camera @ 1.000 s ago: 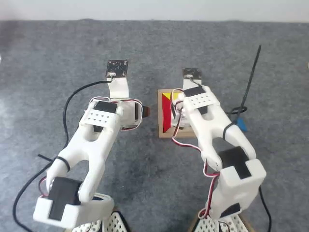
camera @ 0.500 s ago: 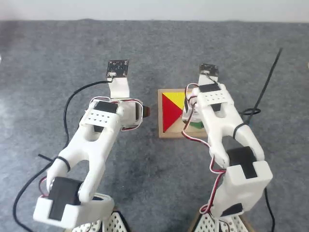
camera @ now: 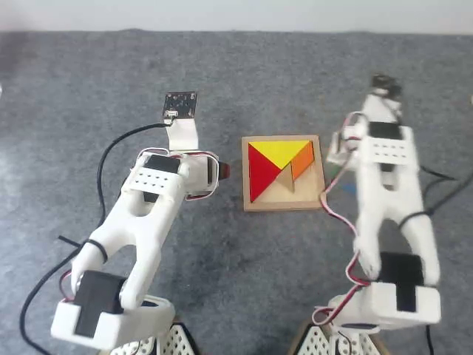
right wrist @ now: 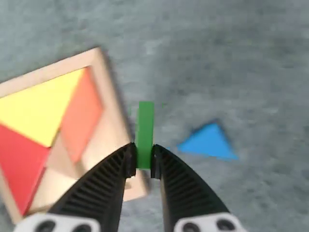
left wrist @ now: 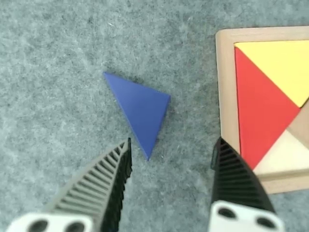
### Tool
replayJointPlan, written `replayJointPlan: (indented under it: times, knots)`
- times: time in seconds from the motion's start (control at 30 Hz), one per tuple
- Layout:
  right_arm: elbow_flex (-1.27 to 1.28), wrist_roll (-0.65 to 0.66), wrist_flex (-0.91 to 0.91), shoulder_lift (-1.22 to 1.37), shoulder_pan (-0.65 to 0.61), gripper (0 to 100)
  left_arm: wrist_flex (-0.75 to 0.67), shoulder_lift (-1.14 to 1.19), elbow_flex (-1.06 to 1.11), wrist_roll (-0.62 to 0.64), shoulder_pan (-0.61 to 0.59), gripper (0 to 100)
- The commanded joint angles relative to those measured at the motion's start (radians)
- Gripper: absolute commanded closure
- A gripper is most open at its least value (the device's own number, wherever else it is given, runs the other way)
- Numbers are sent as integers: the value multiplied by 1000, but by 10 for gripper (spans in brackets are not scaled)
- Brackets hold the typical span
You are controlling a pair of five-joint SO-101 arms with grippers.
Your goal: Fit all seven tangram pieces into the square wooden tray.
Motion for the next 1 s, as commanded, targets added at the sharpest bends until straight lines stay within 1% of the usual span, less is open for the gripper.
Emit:
replayJointPlan:
  times: [0.0,0.07,0.13,0.17,0.27,0.33,0.5,0.6,0.77,0.97]
  knots:
    - [-18,52,21,-68,119,991,-17,-5,-22,3,6,746]
    - [-15,89,21,-68,168,991,-17,-5,-22,3,8,746]
    - [-6,106,25,-67,177,990,-17,-5,-24,3,8,746]
    - [6,112,28,-61,174,989,-17,-5,-24,3,8,746]
    - [28,157,35,-25,111,977,-15,-5,-24,3,8,746]
    - [34,169,35,7,59,927,-15,-5,-22,3,8,746]
    - [-6,138,1,47,-76,745,-17,-5,-21,3,8,746]
    - [-40,138,-45,47,-153,681,-17,-5,-21,3,8,746]
    - [-92,138,-85,54,-278,686,-17,-5,-24,-28,8,746]
    - [-77,138,-110,93,-395,702,-17,-5,-24,-28,8,746]
